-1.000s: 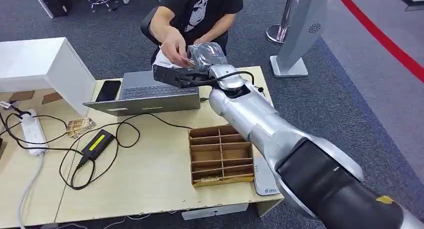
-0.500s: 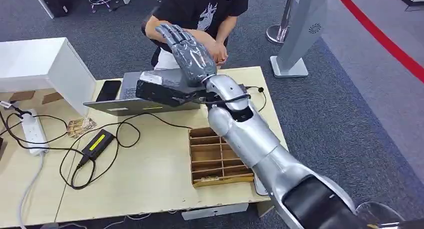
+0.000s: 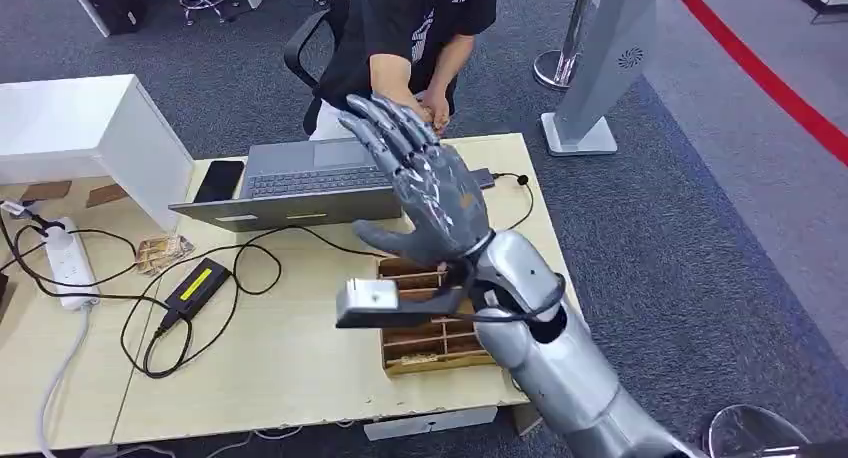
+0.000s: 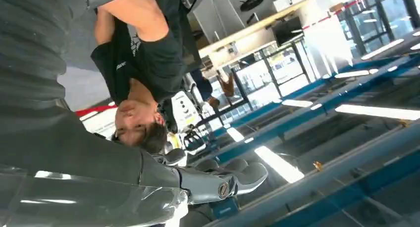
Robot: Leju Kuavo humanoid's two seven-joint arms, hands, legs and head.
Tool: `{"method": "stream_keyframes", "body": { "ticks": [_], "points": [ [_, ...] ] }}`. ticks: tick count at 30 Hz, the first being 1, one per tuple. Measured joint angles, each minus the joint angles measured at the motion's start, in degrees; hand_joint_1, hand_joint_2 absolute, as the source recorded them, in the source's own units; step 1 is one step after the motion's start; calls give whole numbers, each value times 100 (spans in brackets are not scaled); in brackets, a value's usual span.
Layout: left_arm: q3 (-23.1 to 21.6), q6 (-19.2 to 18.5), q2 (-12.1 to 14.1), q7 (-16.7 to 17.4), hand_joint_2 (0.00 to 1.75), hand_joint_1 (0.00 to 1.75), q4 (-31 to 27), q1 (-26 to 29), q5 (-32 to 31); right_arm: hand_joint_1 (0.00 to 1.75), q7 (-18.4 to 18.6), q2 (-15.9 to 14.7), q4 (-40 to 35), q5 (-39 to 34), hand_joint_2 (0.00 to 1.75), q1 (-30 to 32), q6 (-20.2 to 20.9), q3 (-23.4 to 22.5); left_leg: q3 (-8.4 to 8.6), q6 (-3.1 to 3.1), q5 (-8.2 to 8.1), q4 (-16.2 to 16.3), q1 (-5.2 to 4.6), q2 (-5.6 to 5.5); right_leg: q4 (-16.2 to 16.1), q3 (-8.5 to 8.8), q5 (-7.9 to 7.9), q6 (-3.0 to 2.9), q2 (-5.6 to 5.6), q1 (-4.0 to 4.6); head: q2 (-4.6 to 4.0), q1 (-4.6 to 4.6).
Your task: Pass the card to the sensor for recognition and then transmit it.
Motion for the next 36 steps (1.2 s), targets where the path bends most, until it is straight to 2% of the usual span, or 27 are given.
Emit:
{"method": "stream_keyframes", "body": {
  "ticks": [2,6,10,13,21,36],
  "points": [
    [85,42,-30,7,175,0,0,12,72,0,-174,-311,-298,0,175,506,-288,9,-1,10,-7,0,0,0,-4,2,-3,5,-1,0,0,2],
    [232,86,-94,33,175,0,-4,54,164,0,-377,-699,-723,-42,175,1372,-712,-48,0,14,-14,0,-2,7,-8,0,-6,8,4,-1,0,2],
    [370,132,-173,48,175,0,-35,76,210,0,-512,-832,-1051,-129,175,2035,-810,-210,0,11,-17,0,-2,9,-8,0,-8,9,7,-1,0,0],
    [427,134,-216,50,175,0,-55,75,219,0,-547,-884,-1193,-129,175,2300,-810,-262,0,11,-16,-1,-1,11,-7,0,-8,9,7,-1,0,2],
    [492,131,-243,50,175,0,-68,74,182,0,-591,-909,-1263,210,175,2483,-806,-297,4,9,-13,-1,-1,12,-4,4,-6,7,7,0,0,2],
    [494,123,-243,48,175,0,-68,45,66,0,-346,-1103,-1007,855,175,2382,-904,536,3,9,-14,-1,-1,12,-4,5,-6,7,7,-1,0,2]
  ]
}}
